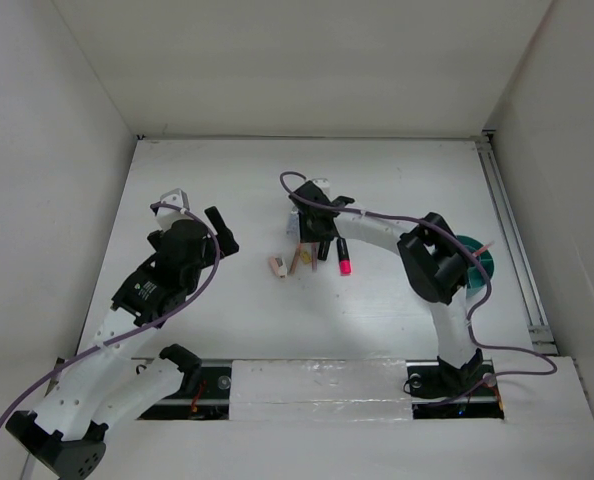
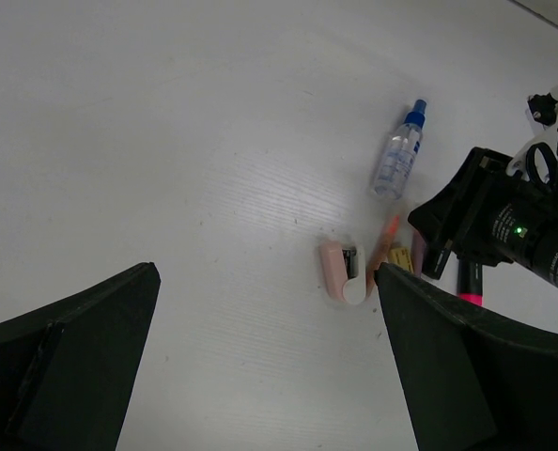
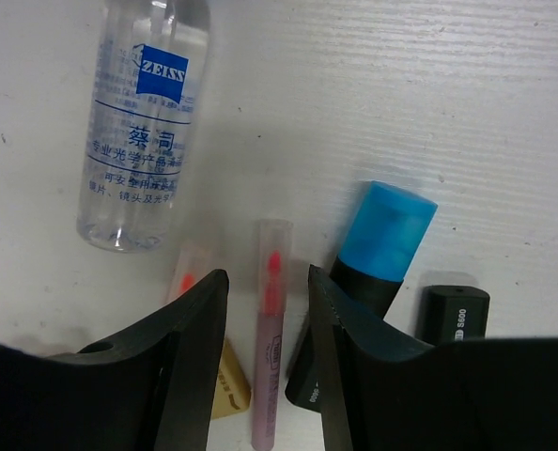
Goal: Sort the stationery into containers
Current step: Pick up the pen from the center of the board, then place the pen in the storage box, then pick up the pen from the center of the board.
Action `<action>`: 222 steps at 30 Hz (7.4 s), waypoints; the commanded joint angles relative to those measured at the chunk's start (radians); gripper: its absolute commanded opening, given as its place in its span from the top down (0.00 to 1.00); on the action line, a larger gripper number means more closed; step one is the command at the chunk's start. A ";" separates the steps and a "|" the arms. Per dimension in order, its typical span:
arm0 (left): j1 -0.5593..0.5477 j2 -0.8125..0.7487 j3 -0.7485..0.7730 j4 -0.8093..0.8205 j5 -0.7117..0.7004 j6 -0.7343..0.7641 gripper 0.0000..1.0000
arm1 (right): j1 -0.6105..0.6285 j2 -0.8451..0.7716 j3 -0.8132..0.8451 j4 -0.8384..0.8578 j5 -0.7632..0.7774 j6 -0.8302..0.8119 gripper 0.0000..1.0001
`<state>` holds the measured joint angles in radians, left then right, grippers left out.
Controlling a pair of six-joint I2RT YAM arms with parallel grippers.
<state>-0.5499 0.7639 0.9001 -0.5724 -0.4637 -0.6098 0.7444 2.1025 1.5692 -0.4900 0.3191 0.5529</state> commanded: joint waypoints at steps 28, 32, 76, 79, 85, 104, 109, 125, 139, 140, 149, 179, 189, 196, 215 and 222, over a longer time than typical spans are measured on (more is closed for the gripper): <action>-0.002 -0.021 0.020 0.034 0.017 0.022 0.00 | -0.016 0.007 0.054 0.007 0.000 -0.008 1.00; -0.002 -0.031 0.020 0.043 0.017 0.031 0.00 | -0.016 -0.091 0.054 0.007 0.026 0.001 1.00; -0.002 -0.032 0.002 0.100 0.154 0.096 0.00 | -0.592 -1.283 -0.773 0.106 0.739 0.174 1.00; -0.002 -0.032 0.002 0.100 0.163 0.105 0.00 | -0.603 -1.233 -0.773 0.133 0.750 0.150 1.00; -0.002 -0.032 0.002 0.109 0.172 0.105 0.00 | -0.614 -1.149 -0.753 0.113 0.791 0.150 1.00; -0.002 -0.051 -0.007 0.118 0.209 0.114 0.00 | -0.614 -1.062 -0.724 0.123 0.819 0.151 1.00; -0.002 -0.051 -0.007 0.128 0.220 0.124 0.00 | -0.605 -1.041 -0.724 0.142 0.836 0.128 1.00; -0.002 -0.069 -0.017 0.128 0.229 0.124 0.00 | -0.547 -1.000 -0.684 -0.016 0.900 0.249 0.99; -0.002 -0.078 -0.017 0.128 0.229 0.124 0.00 | -0.547 -0.912 -0.615 -0.217 0.949 0.449 0.94; -0.002 -0.078 -0.017 0.128 0.229 0.124 0.00 | -0.547 -0.912 -0.604 -0.226 0.949 0.458 0.94; -0.002 -0.078 -0.017 0.128 0.229 0.124 0.00 | -0.547 -0.894 -0.595 -0.256 0.949 0.489 0.85; -0.002 -0.077 -0.017 0.128 0.212 0.121 0.00 | -0.332 -0.982 -0.554 -0.066 0.885 0.197 0.49; -0.002 -0.031 0.011 0.048 0.014 0.027 0.00 | -0.064 -0.879 -0.496 0.108 0.623 0.030 0.08; 0.044 -0.009 0.011 0.059 0.053 0.047 0.00 | 0.078 -0.519 -0.303 0.093 0.456 0.171 0.10; 0.044 -0.018 0.011 0.068 0.071 0.056 0.00 | 0.135 -0.047 0.017 0.074 0.166 0.252 0.46; 0.044 -0.018 0.011 0.068 0.071 0.056 0.00 | 0.135 0.004 0.035 0.074 0.176 0.231 0.47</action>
<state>-0.5087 0.7559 0.8917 -0.5217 -0.3939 -0.5625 0.8719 2.1010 1.5520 -0.4217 0.4953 0.7895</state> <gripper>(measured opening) 0.997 0.534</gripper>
